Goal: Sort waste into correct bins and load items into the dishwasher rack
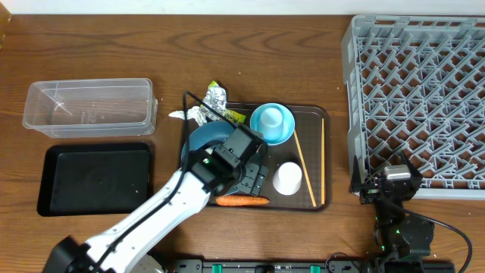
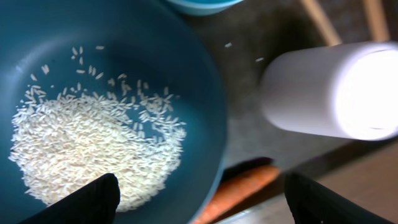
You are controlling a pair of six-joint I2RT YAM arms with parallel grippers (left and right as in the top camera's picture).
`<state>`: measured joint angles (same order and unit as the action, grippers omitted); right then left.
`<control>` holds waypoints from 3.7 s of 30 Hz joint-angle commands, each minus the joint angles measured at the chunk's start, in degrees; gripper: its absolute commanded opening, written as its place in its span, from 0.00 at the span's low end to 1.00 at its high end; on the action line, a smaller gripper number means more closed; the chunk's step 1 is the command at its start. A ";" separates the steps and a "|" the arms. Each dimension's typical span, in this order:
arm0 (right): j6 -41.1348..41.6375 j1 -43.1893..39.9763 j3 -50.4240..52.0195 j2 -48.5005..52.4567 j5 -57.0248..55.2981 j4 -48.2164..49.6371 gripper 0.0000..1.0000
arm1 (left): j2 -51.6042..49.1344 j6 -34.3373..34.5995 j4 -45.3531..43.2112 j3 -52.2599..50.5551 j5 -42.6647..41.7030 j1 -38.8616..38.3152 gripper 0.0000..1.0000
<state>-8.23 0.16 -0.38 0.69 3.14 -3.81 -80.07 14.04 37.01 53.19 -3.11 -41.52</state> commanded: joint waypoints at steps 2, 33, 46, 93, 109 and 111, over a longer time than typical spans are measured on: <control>-0.85 -0.52 0.07 -0.42 -0.13 -0.26 0.99 | -3.85 -2.01 -0.22 0.90 2.71 -0.09 0.92; -0.85 -0.52 0.07 -0.42 -0.13 -0.26 0.99 | -12.94 -2.60 -4.33 0.52 5.09 -2.19 0.67; -0.85 -0.52 0.07 -0.42 -0.13 -0.24 0.99 | -14.01 -2.62 -4.20 0.24 2.93 -2.19 0.55; -0.85 -0.52 0.07 -0.42 -0.13 -0.26 0.99 | -5.31 -3.28 21.31 18.36 13.11 -2.16 0.06; -0.85 -0.52 0.07 -0.42 -0.13 -0.24 0.99 | 12.81 -3.30 22.97 19.06 14.99 11.91 0.06; -0.85 -0.52 0.07 -0.42 -0.13 -0.26 0.99 | 14.60 -3.65 22.88 19.06 13.25 15.43 0.06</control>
<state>-8.23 0.16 -0.38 0.67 3.16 -3.81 -67.99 11.09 59.83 70.43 10.24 -29.69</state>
